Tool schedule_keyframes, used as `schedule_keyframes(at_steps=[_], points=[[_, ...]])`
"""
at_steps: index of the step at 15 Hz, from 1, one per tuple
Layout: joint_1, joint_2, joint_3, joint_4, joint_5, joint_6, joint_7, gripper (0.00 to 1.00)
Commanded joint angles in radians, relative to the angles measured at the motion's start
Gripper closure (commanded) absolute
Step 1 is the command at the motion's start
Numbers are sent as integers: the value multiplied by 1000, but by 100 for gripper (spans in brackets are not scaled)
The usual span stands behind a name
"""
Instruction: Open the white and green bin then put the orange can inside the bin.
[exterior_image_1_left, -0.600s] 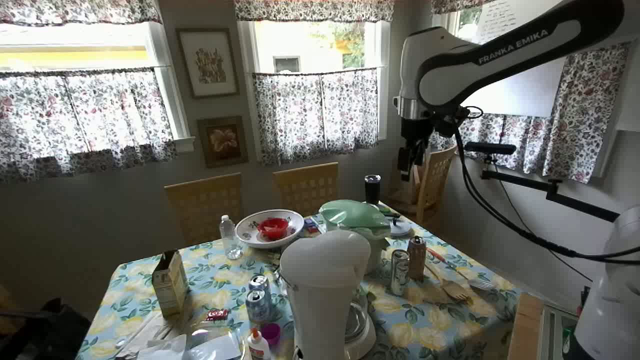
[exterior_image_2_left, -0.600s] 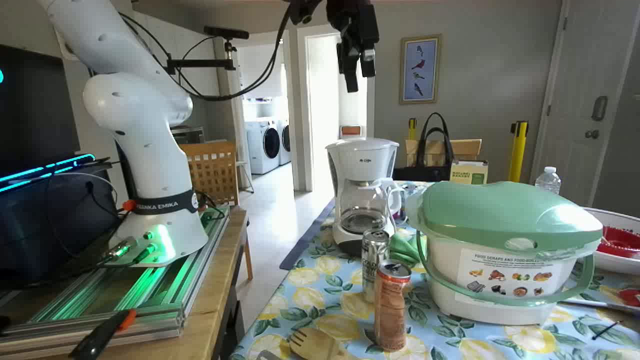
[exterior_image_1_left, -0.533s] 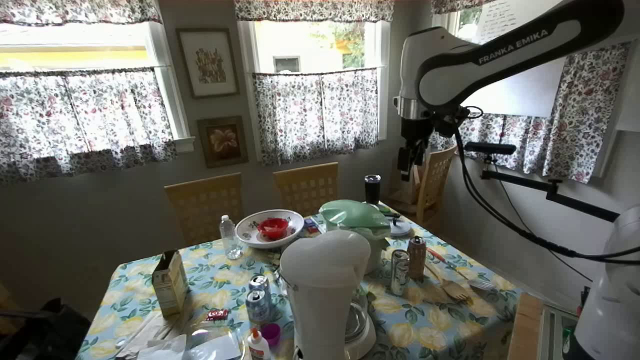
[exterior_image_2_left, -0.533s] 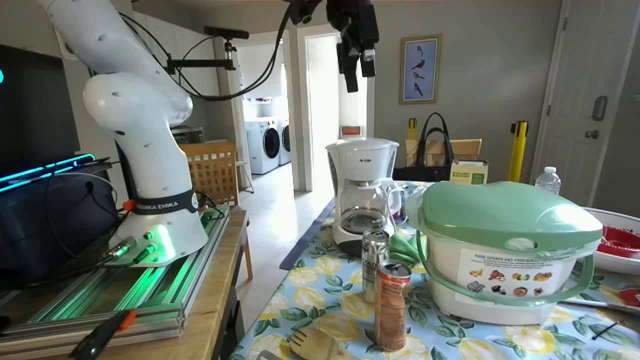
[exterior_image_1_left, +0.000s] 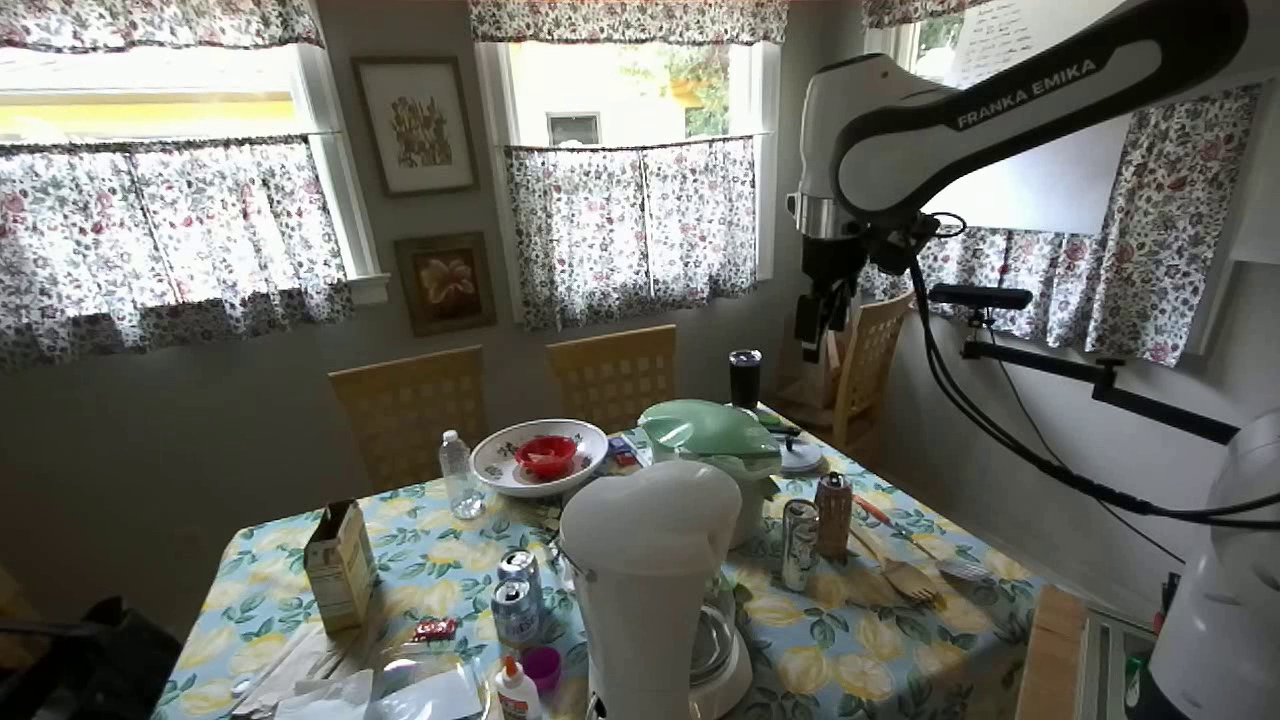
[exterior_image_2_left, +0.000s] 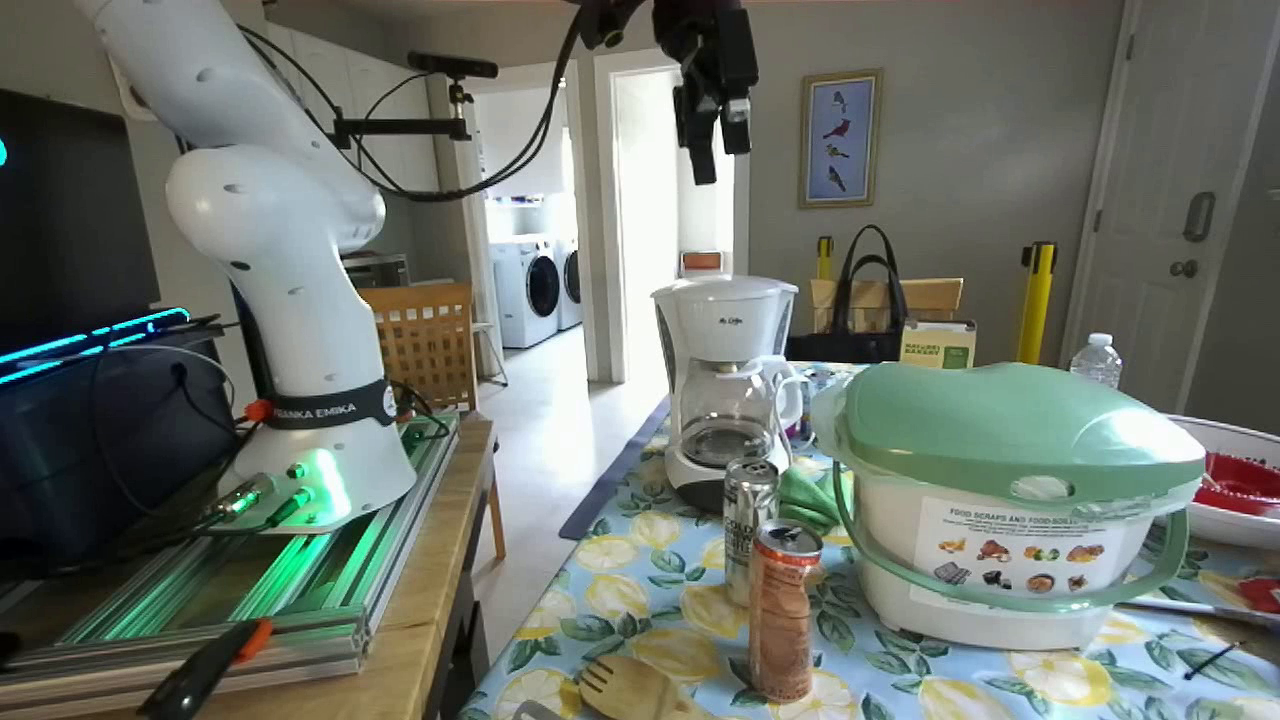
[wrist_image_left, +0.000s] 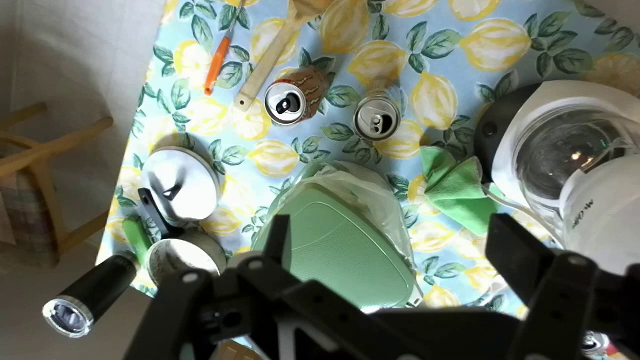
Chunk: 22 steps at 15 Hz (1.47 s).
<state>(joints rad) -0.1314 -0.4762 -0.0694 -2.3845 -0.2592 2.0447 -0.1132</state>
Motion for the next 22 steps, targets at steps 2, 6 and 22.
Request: schedule_keyframes(at_steps=[2,6,22], points=[[-30,47,-83,24,16,49,-10,0],[-39,117,-187,29,83,154,-70,0],[-54,444,-324,152,618,260,-632,0]])
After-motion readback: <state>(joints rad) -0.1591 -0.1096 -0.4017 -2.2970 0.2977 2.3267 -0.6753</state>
